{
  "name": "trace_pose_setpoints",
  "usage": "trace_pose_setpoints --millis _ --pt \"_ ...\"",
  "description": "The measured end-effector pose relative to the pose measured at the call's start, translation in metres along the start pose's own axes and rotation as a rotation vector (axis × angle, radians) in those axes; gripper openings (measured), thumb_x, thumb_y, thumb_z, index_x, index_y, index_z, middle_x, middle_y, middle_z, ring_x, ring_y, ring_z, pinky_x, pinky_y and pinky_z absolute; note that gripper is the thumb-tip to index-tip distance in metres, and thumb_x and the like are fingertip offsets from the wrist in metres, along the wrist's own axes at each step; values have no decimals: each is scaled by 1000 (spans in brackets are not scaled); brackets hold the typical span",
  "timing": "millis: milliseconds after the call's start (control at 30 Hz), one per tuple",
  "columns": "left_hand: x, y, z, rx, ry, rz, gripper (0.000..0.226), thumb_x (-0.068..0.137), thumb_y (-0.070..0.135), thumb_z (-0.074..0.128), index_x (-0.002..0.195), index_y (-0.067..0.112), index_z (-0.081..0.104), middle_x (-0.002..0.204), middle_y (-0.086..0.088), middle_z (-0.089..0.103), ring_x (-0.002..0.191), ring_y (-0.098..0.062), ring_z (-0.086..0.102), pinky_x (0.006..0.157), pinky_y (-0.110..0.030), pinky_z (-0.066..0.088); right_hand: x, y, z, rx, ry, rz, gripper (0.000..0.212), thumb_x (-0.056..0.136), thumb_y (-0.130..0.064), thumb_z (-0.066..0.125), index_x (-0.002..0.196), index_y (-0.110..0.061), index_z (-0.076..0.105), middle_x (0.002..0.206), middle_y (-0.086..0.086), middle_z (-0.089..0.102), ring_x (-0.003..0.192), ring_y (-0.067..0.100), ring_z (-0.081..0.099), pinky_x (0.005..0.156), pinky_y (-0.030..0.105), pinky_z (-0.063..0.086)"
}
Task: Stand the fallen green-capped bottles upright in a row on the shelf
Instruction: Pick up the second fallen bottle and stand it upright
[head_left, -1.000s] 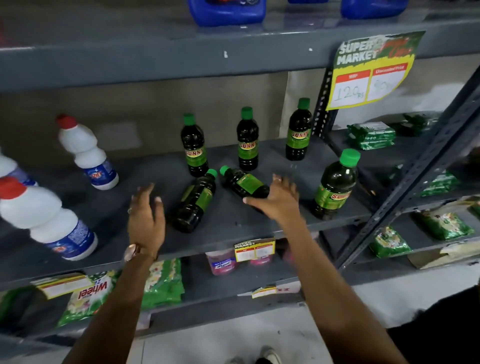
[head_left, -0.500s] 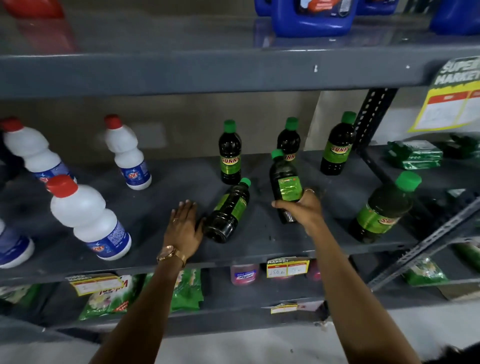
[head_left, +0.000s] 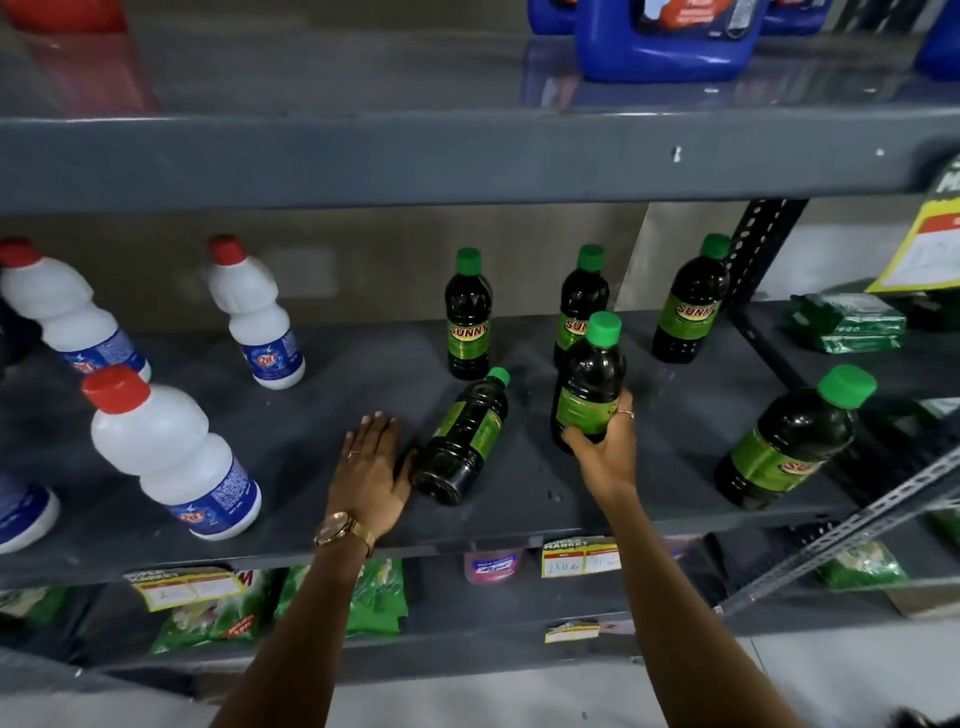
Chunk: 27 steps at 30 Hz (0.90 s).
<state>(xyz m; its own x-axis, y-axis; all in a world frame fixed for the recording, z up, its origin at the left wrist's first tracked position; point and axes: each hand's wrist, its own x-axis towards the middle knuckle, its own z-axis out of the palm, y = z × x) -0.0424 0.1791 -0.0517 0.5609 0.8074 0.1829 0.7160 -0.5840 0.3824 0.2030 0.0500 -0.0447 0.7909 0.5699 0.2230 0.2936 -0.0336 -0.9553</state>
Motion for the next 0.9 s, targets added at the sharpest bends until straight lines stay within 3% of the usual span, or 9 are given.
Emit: trace_pose_setpoints --millis 67,133,233,300,367,467,567,767,900 --pt "1 -1 1 -11 -4 0 59 92 39 35 140 6 35 151 -17 31 143 -30 21 120 -42 9 -2 4 0 -49 49 -17 67 68 -1 75 126 -13 44 117 8 53 103 21 57 86 25 48" --pt "1 -2 3 -15 2 2 54 95 33 44 140 6 34 152 -17 31 144 -29 20 120 -41 9 -2 5 1 -79 147 -20 71 67 -10 81 128 -12 45 119 6 52 104 15 54 87 19 44" --pt "1 -2 2 -13 7 -1 53 95 31 45 141 6 33 152 -16 30 144 -28 19 121 -41 9 2 -1 0 -14 252 13 72 60 -18 89 112 -20 41 104 -1 59 91 11 60 81 16 50" --pt "0 -1 2 -16 3 -1 53 95 31 45 141 7 32 153 -16 28 144 -28 18 121 -41 9 5 -3 0 13 267 17 78 55 -23 92 108 -21 35 100 -3 57 89 11 60 76 6 46" --pt "0 -1 1 -20 -1 -5 54 95 31 44 142 7 32 153 -16 27 145 -28 18 121 -41 9 5 -1 -1 12 210 11 87 55 -21 92 119 -17 33 110 -2 55 96 9 58 79 2 42" --pt "0 0 0 -16 1 -9 54 96 32 44 142 7 32 154 -15 27 145 -27 17 121 -41 9 3 10 -5 -39 136 28 89 62 -9 83 137 -17 34 120 0 55 106 15 57 91 22 46" --pt "-1 1 -1 -17 0 -9 54 96 31 44 142 6 32 153 -16 28 145 -27 18 121 -41 9 3 12 -5 -133 195 36 77 64 -12 84 131 -13 47 123 8 51 113 23 52 98 35 43" --pt "-2 2 -4 -27 -23 -9 53 96 32 43 142 7 31 154 -15 26 145 -27 16 120 -40 7 5 9 -5 -149 224 38 76 61 -15 88 126 -11 50 121 8 55 110 21 55 93 27 43" --pt "-2 2 -6 -32 -45 -14 54 96 33 42 142 8 30 155 -14 25 145 -26 14 121 -39 6 -6 7 -24 -110 176 35 68 59 -15 88 110 -29 46 100 -13 62 96 11 63 85 24 48"
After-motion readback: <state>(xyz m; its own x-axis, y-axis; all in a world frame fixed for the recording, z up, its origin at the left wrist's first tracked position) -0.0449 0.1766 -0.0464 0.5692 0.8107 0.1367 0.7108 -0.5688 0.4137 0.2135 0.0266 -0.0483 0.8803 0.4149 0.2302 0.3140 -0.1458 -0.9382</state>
